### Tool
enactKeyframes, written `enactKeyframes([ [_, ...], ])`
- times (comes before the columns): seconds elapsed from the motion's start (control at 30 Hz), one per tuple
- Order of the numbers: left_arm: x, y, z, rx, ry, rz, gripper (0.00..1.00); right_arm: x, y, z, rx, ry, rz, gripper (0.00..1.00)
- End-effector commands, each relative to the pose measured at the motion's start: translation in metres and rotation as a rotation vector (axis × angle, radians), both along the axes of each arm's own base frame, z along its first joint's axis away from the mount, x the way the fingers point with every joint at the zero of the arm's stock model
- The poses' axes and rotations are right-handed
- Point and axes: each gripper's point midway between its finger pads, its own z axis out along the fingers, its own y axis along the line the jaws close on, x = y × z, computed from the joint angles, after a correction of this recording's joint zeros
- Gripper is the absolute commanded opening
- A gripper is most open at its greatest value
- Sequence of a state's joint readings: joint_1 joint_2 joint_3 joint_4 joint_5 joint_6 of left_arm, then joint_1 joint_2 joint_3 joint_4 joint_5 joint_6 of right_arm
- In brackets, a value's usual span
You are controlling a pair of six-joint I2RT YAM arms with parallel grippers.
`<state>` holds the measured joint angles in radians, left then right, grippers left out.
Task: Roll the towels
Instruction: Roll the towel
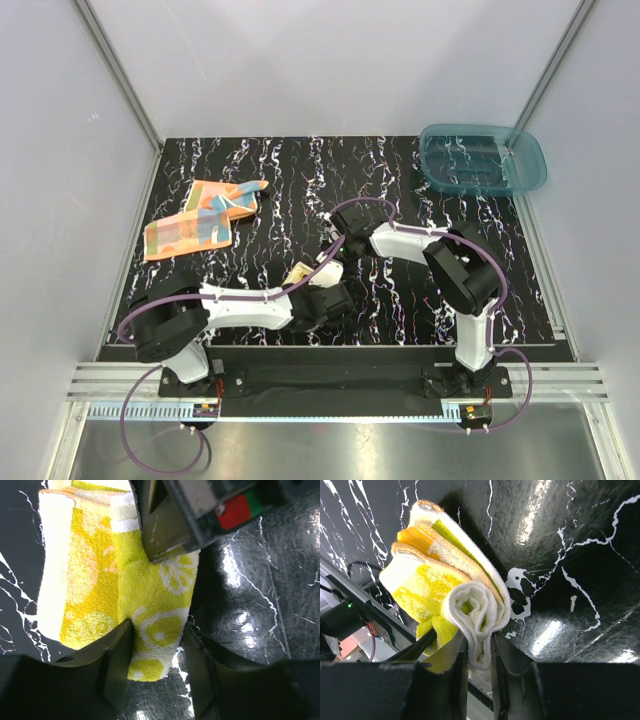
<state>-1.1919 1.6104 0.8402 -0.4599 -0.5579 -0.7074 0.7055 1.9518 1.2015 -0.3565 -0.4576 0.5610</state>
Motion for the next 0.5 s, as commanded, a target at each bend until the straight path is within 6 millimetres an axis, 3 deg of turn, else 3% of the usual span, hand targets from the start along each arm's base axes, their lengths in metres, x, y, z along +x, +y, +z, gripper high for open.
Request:
enactKeyframes([
  [0.0,-0.031,0.022,-0.041,0.069,0.163,-0.013,0.43,0.000,-0.010,-0.013,-0.032,0.028,0.019,0.20],
  [0.17,-0.030,0.022,-0.046,0.088,0.171,-0.016,0.28,0.004,-0.014,-0.013,-0.024,0.042,0.015,0.24],
  [0.37,-0.029,0.021,-0.046,0.043,0.183,-0.019,0.21,0.012,-0.027,-0.011,-0.030,0.045,-0.006,0.31],
  [0.47,-0.028,0.022,-0.046,0.016,0.188,-0.016,0.12,0.016,-0.036,-0.012,-0.036,0.047,-0.022,0.34],
])
